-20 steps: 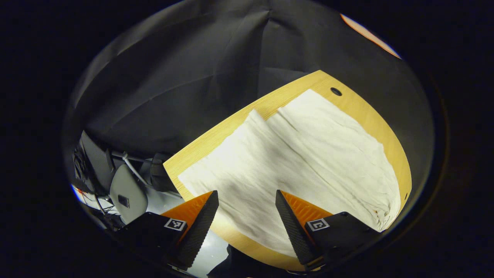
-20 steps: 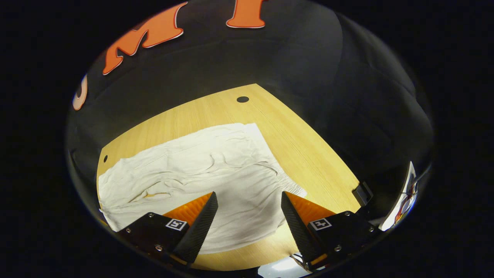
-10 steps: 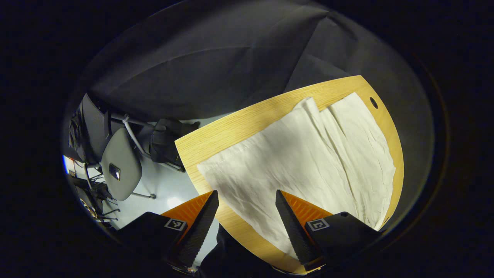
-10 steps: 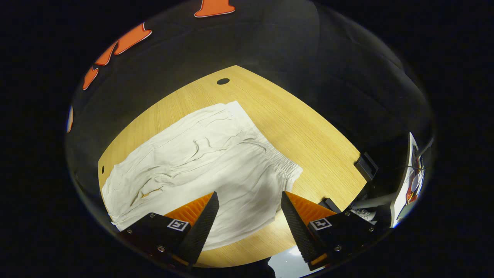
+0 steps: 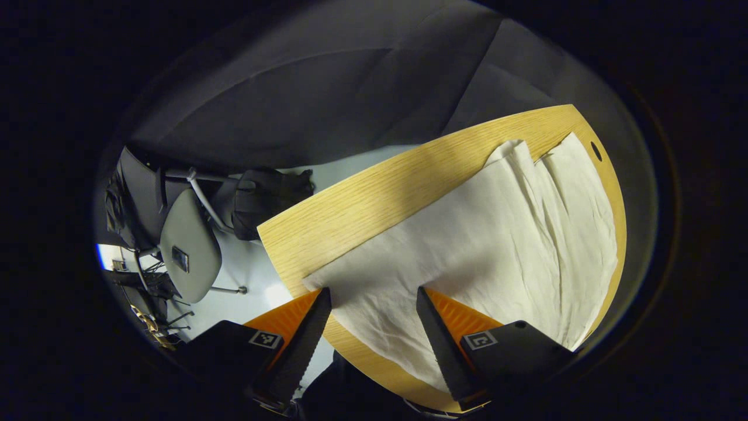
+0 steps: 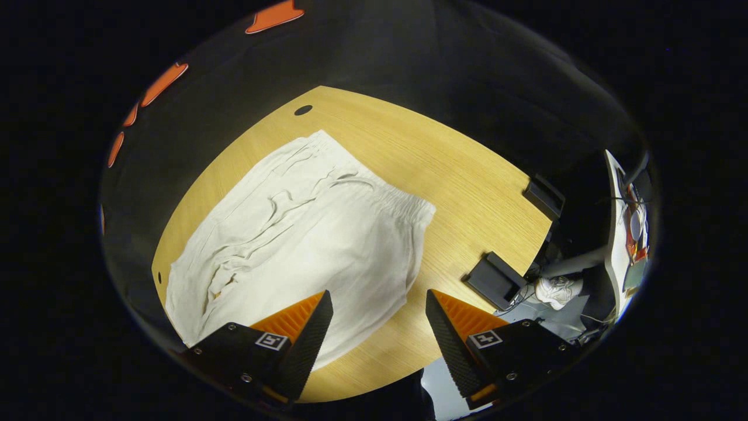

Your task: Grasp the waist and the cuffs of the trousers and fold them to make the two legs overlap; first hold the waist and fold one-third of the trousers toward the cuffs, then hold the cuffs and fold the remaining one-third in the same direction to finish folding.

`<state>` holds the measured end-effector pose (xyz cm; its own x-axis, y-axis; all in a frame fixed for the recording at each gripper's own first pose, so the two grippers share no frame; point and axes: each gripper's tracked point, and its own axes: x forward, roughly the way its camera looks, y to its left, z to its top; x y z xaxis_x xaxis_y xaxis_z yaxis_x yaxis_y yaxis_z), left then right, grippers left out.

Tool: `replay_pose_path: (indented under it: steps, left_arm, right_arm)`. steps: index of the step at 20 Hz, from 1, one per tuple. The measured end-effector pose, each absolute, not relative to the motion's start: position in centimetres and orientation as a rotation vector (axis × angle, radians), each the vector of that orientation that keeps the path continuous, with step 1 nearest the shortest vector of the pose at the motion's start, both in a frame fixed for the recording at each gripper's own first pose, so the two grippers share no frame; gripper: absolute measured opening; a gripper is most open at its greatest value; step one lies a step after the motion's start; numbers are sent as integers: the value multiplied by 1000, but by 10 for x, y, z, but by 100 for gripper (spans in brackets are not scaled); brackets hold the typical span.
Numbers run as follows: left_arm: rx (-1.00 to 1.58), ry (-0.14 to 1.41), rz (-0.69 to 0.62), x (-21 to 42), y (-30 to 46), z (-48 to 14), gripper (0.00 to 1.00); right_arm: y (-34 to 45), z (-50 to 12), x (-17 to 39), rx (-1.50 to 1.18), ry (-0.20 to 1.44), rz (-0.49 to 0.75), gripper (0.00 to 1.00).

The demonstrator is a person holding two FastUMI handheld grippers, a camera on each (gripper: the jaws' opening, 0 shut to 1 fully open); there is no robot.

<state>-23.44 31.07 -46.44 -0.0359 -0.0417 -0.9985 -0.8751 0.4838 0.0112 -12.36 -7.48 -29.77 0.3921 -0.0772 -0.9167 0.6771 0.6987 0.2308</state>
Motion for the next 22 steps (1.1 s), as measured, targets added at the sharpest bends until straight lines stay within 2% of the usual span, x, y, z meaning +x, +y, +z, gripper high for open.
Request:
replay_pose_path:
  steps: [1, 3, 4, 5, 6, 9, 10, 11, 16, 18, 22]
  left_arm:
    - [-849, 1459, 825, -231, 310, -466, 94]
    - [-864, 1433, 845, -227, 308, -465, 77]
    - [-879, 1418, 850, -223, 306, -468, 63]
    - [-890, 1409, 850, -217, 303, -463, 38]
    - [-893, 1396, 839, -214, 302, -464, 12]
    - [-891, 1333, 815, -212, 305, -454, 8]
    - [-880, 1317, 798, -210, 306, -452, 5]
    - [-864, 1304, 786, -209, 308, -448, 5]
    - [-847, 1251, 757, -198, 310, -433, 5]
    - [-851, 1243, 755, -197, 310, -428, 5]
    - [-836, 1233, 741, -191, 312, -420, 5]
  right_arm:
    - [-77, -302, -122, 663, 1071, -523, 97]
    - [-85, -315, -123, 689, 1098, -533, 96]
    - [-93, -322, -119, 701, 1098, -540, 90]
    - [-106, -330, -113, 707, 1093, -553, 96]
    - [-114, -334, -109, 712, 1089, -562, 95]
    - [-127, -347, -100, 723, 1099, -579, 91]
    - [-131, -351, -96, 723, 1098, -582, 82]
    - [-134, -353, -92, 724, 1095, -585, 87]
    - [-137, -366, -84, 711, 1128, -599, 75]
    - [-137, -371, -82, 728, 1128, -620, 67]
    - [-130, -381, -82, 767, 1166, -629, 41]
